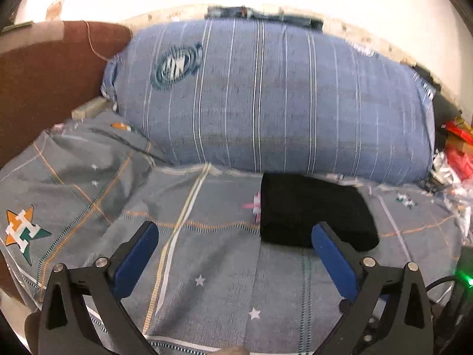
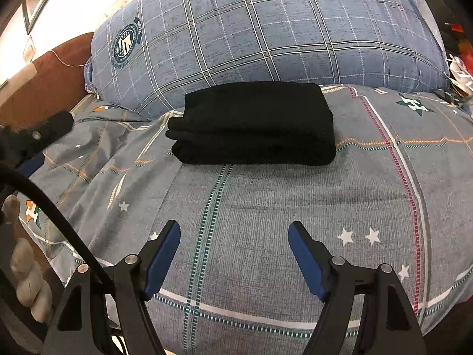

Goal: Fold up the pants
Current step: 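Withdraw both grippers from the squared bundle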

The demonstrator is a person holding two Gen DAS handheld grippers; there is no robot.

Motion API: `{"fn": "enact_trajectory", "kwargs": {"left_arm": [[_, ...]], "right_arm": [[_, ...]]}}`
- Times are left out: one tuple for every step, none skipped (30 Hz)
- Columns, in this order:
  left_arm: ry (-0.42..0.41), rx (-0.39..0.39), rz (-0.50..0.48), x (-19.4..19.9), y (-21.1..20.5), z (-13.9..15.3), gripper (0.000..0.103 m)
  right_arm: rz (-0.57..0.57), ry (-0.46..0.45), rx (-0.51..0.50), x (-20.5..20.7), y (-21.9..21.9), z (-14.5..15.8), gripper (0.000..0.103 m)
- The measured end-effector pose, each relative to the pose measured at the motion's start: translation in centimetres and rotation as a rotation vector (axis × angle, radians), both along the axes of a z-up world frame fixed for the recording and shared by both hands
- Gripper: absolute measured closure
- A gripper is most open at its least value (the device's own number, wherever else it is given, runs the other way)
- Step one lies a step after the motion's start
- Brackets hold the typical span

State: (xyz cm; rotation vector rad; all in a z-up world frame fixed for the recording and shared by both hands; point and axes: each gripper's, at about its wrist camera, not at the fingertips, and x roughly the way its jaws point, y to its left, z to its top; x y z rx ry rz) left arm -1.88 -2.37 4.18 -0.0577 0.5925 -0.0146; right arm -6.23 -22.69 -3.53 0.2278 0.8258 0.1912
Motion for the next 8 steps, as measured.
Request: {"fn": "enact_trajectory", "kwargs": {"left_arm": [[0.032, -0.005, -0.002, 0.5, 0.1, -0.5, 0.0], [0.076, -0.015, -0.004, 1.1, 0.1, -1.2, 0.0], [0.105, -0.019, -0.006, 1.3, 0.1, -1.7, 0.0], [0.148, -0.017, -0.01, 1.7, 0.0, -2.4, 0.0], [0.176, -0.019, -0.019, 1.9, 0.0, -2.9, 0.0], [0.219, -0.036, -0.035, 2.4, 0.0, -3.6, 0.0], [0.236, -0.044, -0.036, 2.5, 0.0, -4.0, 0.0], [0.252, -0.051, -0.035, 2.7, 0.2, -4.3, 0.0]], "right_arm": [[0.001, 0.002, -0.002, 0.2, 0.0, 0.0, 0.022], [0.003, 0.005, -0.004, 0.5, 0.0, 0.0, 0.022], [0.007, 0.009, -0.004, 0.8, 0.1, -0.1, 0.022], [0.011, 0.012, -0.005, 1.0, 0.2, -0.1, 0.022], [0.017, 0.016, -0.006, 1.3, 0.4, -0.2, 0.022], [0.022, 0.018, -0.006, 1.6, 0.7, -0.3, 0.022], [0.025, 0.019, -0.006, 1.7, 0.9, -0.3, 0.021], [0.033, 0.022, -0.007, 2.0, 1.2, -0.4, 0.021]]}}
